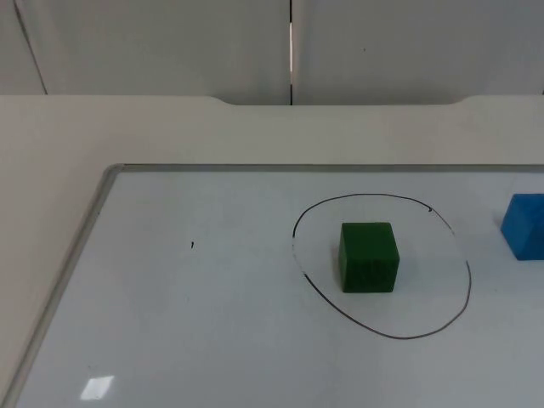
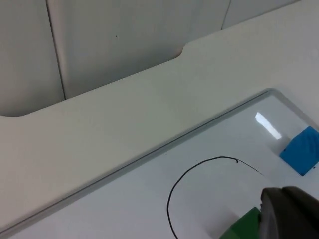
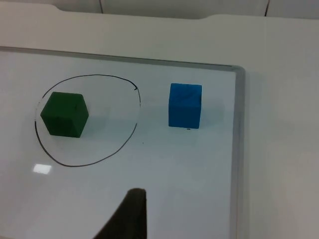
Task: Push the two cubes into the marked area.
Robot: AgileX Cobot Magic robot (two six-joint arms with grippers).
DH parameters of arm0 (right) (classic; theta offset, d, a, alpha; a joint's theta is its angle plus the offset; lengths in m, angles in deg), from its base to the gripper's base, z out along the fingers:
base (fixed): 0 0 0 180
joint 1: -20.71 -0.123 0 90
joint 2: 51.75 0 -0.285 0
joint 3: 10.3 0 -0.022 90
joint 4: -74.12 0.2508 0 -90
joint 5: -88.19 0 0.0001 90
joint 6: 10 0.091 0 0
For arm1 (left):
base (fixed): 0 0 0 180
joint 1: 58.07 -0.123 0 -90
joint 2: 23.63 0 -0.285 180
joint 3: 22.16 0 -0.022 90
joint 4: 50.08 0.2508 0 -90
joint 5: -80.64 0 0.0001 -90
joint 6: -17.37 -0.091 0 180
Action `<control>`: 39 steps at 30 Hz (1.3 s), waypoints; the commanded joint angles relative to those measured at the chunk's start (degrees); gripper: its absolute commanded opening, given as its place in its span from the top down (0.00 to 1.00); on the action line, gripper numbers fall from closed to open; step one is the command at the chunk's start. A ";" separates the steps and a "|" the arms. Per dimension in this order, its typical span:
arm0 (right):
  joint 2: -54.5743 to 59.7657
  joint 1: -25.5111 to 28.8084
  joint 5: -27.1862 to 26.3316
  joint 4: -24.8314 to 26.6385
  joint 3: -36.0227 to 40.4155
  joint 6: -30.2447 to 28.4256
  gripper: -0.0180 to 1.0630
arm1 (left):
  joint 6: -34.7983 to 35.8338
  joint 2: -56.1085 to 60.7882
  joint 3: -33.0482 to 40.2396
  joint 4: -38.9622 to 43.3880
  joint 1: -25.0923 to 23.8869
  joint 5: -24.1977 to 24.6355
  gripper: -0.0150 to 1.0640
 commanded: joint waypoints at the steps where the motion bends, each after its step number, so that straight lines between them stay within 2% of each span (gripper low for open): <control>1: -0.20 0.39 -0.41 -0.34 0.00 -0.26 0.01 | 0.85 0.91 0.03 0.66 -0.08 0.99 0.99; 10: -0.20 0.39 -0.41 -0.34 0.00 -0.26 0.01 | 0.87 9.27 13.54 -0.88 -0.08 -7.44 0.99; 14: -0.20 0.39 -0.41 -0.34 0.00 -0.26 0.01 | 0.87 13.54 15.87 -0.40 -0.08 -8.01 0.99; 27: -0.20 0.39 -0.41 -0.34 0.00 -0.26 0.01 | 1.45 24.75 15.87 2.53 -0.08 1.00 0.99; 32: -0.20 0.39 -0.41 -0.34 0.00 -0.26 0.01 | 7.09 28.89 15.87 9.77 -0.08 2.21 0.99; 36: -0.20 0.39 -0.41 -0.34 0.00 -0.26 0.01 | 15.54 31.83 15.87 20.43 -0.08 6.35 0.99; 39: -0.20 0.39 -0.41 -0.34 0.00 -0.26 0.01 | 18.72 33.33 15.87 24.00 -0.08 8.45 0.99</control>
